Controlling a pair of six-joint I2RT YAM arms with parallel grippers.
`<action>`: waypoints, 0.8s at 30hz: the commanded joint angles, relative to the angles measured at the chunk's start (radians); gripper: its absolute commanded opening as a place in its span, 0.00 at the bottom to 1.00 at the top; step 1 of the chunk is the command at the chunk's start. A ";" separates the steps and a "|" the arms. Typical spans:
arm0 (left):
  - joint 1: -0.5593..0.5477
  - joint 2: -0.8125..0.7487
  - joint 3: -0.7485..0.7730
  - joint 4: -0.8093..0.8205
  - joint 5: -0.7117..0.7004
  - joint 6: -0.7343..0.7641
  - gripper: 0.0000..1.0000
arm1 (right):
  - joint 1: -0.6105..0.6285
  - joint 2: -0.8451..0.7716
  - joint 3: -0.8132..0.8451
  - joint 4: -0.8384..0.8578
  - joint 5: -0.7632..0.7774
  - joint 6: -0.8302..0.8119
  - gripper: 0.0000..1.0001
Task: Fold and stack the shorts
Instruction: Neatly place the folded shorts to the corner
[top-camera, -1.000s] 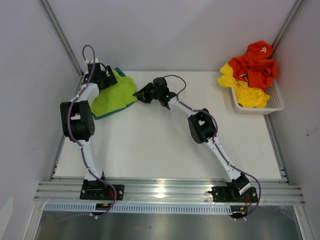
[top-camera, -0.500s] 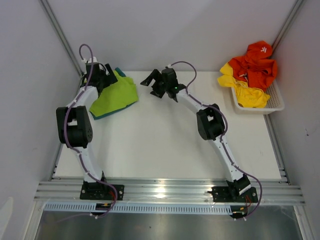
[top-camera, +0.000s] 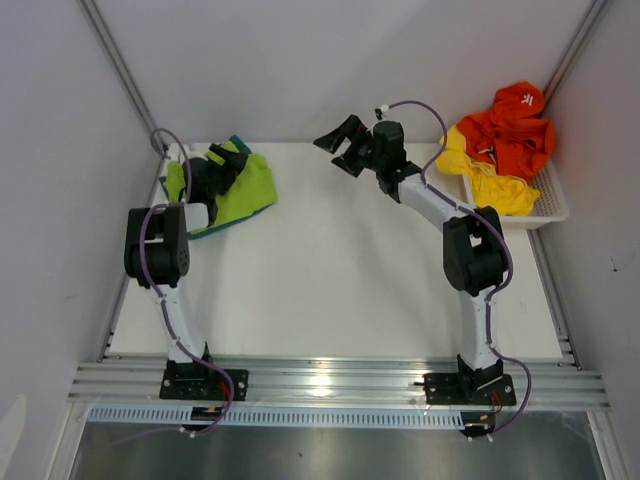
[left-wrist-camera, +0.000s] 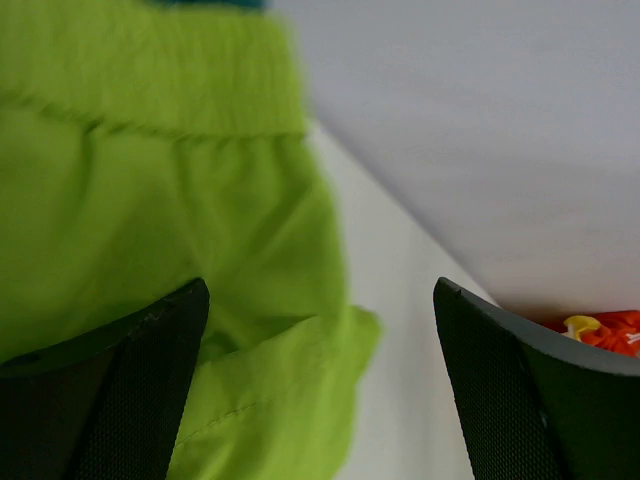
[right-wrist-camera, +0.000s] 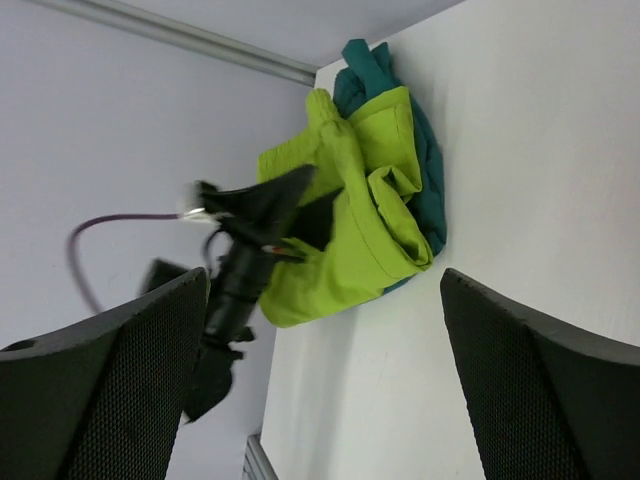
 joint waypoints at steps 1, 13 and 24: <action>-0.004 0.094 -0.018 0.124 0.036 -0.159 0.94 | -0.014 -0.098 -0.084 0.077 -0.036 -0.019 0.99; 0.000 0.042 0.065 0.033 0.050 -0.078 0.94 | -0.030 -0.199 -0.177 0.057 -0.094 -0.095 0.99; 0.003 -0.332 0.001 -0.337 -0.136 0.194 0.97 | -0.031 -0.442 -0.408 0.002 -0.076 -0.227 0.99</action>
